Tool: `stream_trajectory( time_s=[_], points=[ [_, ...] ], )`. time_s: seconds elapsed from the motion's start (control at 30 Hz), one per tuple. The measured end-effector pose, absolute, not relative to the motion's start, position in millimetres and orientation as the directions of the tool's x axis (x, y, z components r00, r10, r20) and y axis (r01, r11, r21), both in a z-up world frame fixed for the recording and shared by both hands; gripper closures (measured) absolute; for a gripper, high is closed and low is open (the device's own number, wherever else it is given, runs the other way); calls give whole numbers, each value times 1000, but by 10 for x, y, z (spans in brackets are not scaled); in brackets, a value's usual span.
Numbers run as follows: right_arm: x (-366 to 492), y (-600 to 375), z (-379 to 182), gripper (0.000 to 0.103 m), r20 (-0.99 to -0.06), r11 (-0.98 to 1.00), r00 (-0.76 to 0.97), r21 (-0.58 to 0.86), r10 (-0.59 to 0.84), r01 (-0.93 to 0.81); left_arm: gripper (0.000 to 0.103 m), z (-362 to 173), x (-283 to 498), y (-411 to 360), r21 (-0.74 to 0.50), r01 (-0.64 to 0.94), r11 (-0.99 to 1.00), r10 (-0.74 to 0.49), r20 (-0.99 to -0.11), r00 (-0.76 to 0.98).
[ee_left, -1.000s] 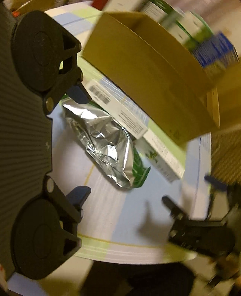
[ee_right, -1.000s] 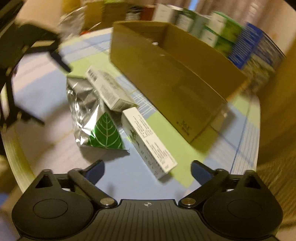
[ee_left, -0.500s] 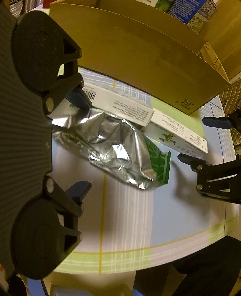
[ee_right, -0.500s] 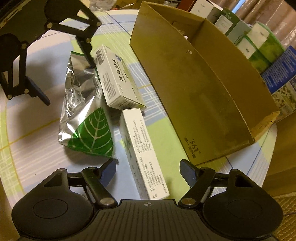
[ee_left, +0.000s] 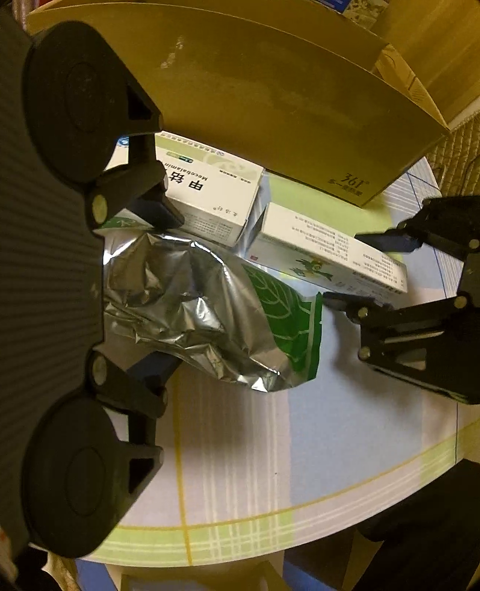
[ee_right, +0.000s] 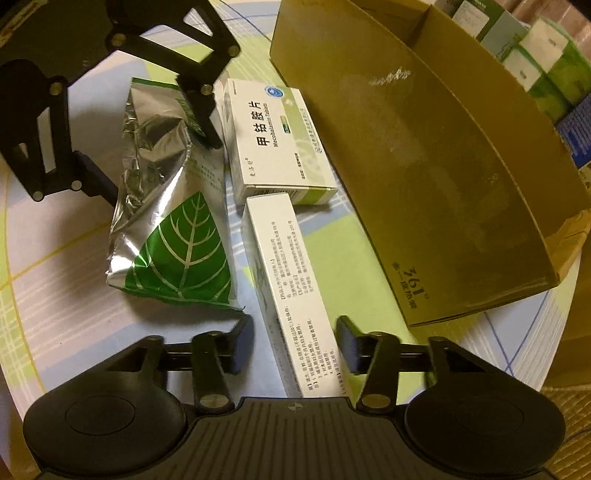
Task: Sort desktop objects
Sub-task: 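Grasp the silver foil bag with the left tool while the right tool grasps the long white box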
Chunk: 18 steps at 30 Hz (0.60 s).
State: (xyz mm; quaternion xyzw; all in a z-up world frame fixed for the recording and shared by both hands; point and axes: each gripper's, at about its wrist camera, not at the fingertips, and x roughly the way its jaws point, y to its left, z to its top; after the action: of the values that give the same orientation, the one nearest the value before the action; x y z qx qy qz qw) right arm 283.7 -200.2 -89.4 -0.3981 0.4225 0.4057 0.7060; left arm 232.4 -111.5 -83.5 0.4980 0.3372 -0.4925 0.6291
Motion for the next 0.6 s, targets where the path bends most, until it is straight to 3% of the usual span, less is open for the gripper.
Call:
stream_trajectory(
  time_s=[0.13, 0.43, 0.6],
  points=[
    [2792, -2006, -879, 80, -930, 421, 294, -181, 222, -889, 41, -815, 2226, -1058, 285, 955, 81, -265, -918, 296],
    [2418, -2237, -811, 80, -947, 658, 226, -21, 229, -753, 39, -664, 1963, -979, 72, 930, 361, -280, -943, 182],
    [2221, -2328, -773, 80, -941, 720, 233, 16, 245, -694, 31, -726, 1877, -1066, 99, 927, 362, -270, -941, 206]
  ],
)
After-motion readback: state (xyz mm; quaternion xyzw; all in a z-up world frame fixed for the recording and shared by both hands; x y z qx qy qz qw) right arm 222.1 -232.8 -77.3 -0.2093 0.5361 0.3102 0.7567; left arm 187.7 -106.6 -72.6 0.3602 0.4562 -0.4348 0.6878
